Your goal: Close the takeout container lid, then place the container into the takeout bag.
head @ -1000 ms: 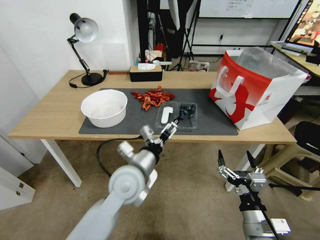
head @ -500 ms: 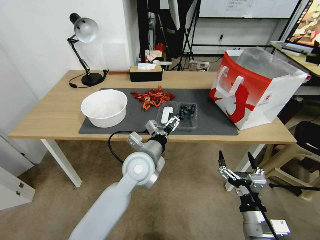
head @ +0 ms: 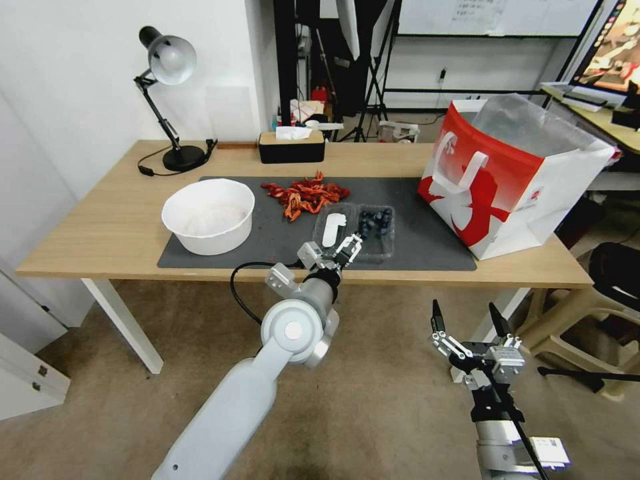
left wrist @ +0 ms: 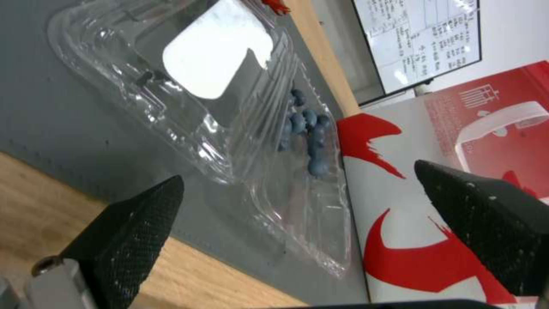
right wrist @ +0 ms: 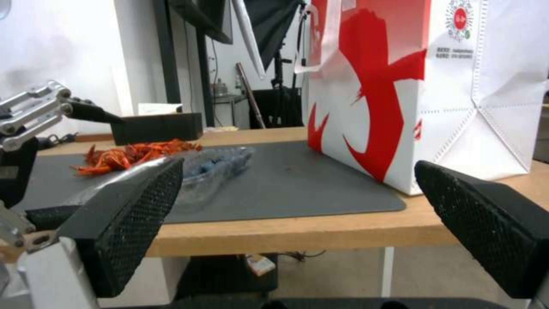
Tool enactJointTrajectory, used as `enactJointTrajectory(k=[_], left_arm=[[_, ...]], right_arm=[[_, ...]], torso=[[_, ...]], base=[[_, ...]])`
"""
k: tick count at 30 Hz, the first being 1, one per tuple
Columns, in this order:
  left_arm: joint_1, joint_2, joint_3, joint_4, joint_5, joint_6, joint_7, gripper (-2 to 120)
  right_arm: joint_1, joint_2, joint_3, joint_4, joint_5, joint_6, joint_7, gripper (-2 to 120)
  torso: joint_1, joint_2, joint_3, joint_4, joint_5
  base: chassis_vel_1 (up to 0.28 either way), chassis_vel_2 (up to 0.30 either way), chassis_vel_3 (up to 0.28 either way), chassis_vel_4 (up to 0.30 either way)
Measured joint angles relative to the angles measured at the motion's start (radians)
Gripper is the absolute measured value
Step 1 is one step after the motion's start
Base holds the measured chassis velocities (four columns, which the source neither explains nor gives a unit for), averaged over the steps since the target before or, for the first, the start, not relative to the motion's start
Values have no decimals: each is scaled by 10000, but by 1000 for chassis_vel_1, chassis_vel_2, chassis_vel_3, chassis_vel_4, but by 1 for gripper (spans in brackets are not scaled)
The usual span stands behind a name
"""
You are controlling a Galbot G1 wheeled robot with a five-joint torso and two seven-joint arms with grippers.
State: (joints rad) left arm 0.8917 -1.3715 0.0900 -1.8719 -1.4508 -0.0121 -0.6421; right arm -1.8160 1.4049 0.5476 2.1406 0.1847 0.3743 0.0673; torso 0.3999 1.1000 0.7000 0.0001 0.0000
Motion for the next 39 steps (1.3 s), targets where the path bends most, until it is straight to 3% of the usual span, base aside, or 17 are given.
enactJointTrajectory(k=[24,39], left_arm=[[-387,-145,-4,710,17,-180,36,100],[-290,-87,-121,716,-38,-581,322,100]], right_arm=[[25,-107,92,-94,116,58,12,100],[39,-84,12,-87,41,22,31,100]], torso=[[-1,2,-3,-3,-1],[0,0,1,2,0]], base=[[0,0,0,0],[0,0,0,0]])
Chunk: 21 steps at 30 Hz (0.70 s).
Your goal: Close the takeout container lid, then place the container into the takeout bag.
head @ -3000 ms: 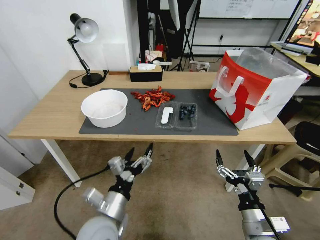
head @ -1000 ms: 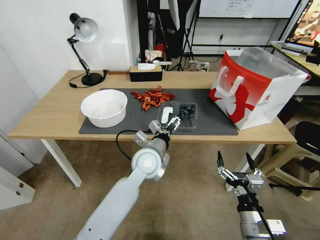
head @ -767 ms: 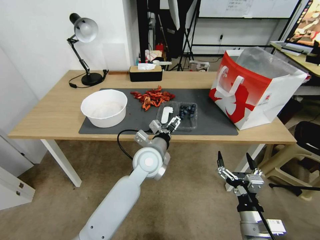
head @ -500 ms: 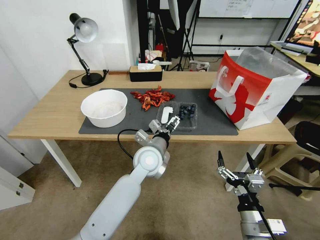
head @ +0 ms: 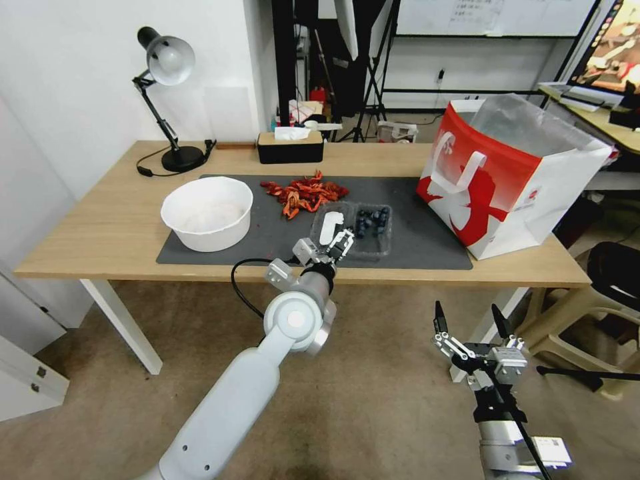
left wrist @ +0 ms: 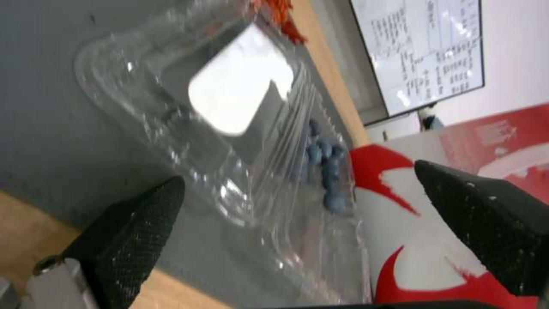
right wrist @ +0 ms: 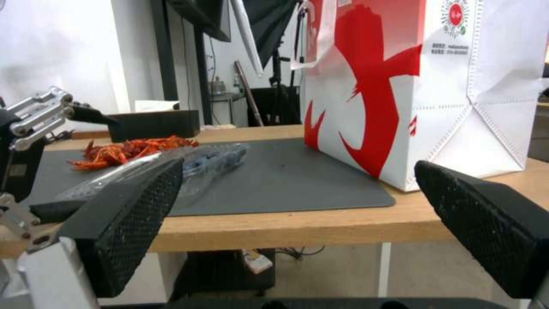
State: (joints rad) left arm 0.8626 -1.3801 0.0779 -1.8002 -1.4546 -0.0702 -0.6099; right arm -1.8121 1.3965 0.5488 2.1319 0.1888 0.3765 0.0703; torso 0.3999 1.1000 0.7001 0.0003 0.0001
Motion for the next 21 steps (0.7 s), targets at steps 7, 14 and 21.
enactJointTrajectory(k=[7,14,21], left_arm=[[0,-52,-30,-17,-10,-145,146,100],[49,-75,-97,-58,20,-363,667,100],[217,191,52,-328,490,-392,1679,100]], right_arm=[[-31,10,-12,7,-27,0,-1,100],[-52,10,-13,9,-46,3,-11,100],[-49,32,-40,-2,-82,33,-14,100]], torso=[[1,0,0,0,1],[1,0,0,-3,-1],[1,0,-1,-3,-1]], base=[[0,0,0,0],[0,0,0,0],[0,0,0,0]])
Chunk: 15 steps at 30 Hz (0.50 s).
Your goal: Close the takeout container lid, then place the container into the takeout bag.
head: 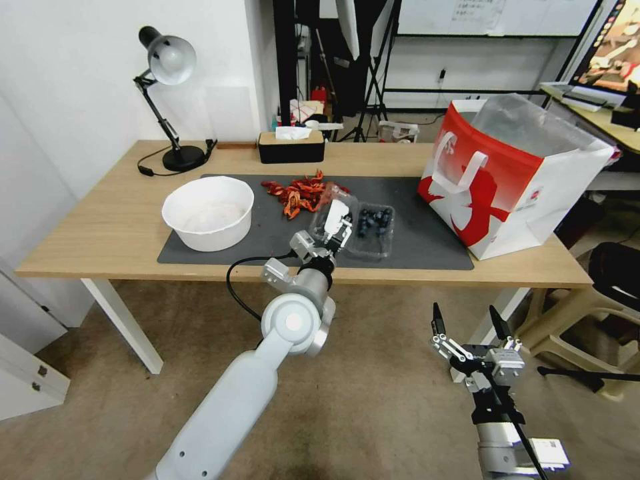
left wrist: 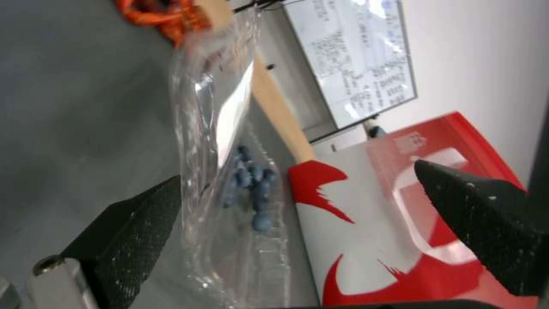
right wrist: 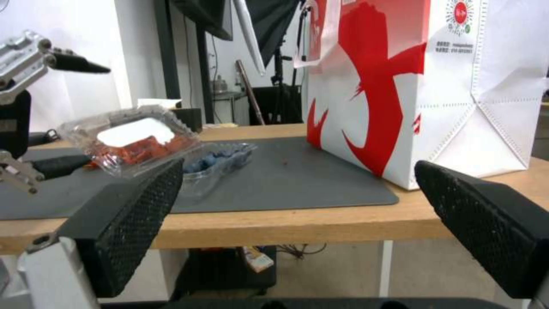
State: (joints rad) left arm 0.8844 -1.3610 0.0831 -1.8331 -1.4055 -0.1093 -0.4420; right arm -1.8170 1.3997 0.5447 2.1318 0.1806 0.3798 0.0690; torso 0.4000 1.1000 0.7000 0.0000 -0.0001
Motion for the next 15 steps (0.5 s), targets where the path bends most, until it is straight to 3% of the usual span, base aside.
enactJointTrajectory(k=[7,15], left_arm=[[7,415,283,43,1157,51,1301,100],[-164,527,482,70,1470,74,1792,100]], right_arm=[[-24,18,-21,24,-61,39,0,100],[-45,46,-37,78,-122,56,10,100]], torso=[[0,0,0,0,0],[0,0,0,0,1]], base=[[0,0,0,0],[0,0,0,0]])
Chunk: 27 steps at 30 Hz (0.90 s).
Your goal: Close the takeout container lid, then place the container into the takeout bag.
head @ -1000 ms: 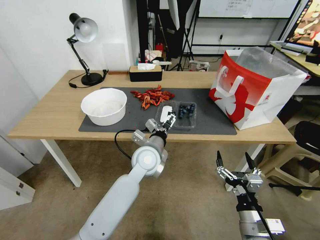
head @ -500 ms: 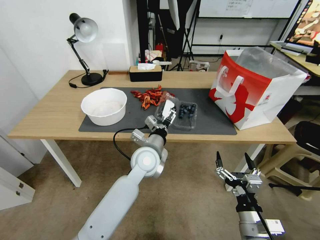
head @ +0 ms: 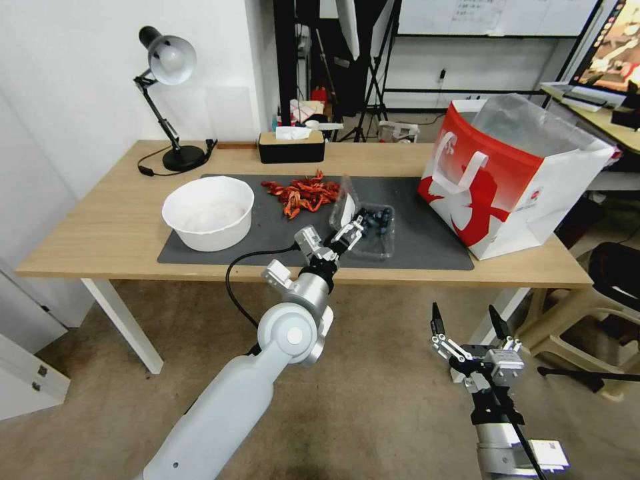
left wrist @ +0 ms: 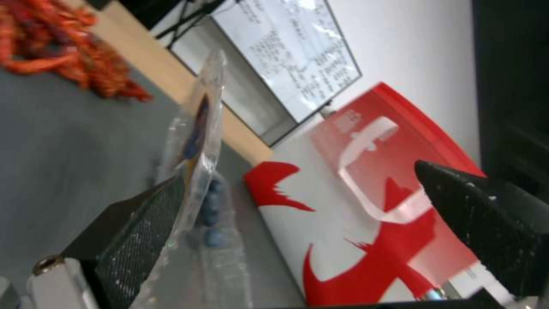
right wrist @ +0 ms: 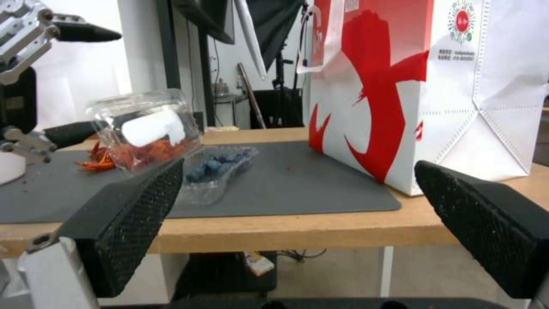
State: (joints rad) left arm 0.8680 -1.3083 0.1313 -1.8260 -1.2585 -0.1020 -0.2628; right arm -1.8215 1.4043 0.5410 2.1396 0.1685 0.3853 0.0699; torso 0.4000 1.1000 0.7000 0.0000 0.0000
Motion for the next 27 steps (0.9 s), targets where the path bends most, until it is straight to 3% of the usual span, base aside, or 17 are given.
enactJointTrajectory(k=[13,19,24,27], left_arm=[[-1086,238,841,698,-54,593,1313,100],[-1720,162,1240,1237,-650,937,1242,100],[-2242,-79,1455,1704,-1184,1224,738,100],[-2623,-386,1430,2075,-2068,1395,43,100]], right_arm=[[-21,12,-62,64,-154,6,63,100],[-12,39,-128,66,-236,1,81,100],[-13,73,-145,66,-259,-5,84,100],[-11,91,-149,66,-273,-8,86,100]], torso=[[0,0,0,1,-1],[0,0,0,0,0],[0,0,0,-1,0],[0,0,0,0,1]], base=[[0,0,0,0],[0,0,0,0],[0,0,0,0],[0,0,0,0]])
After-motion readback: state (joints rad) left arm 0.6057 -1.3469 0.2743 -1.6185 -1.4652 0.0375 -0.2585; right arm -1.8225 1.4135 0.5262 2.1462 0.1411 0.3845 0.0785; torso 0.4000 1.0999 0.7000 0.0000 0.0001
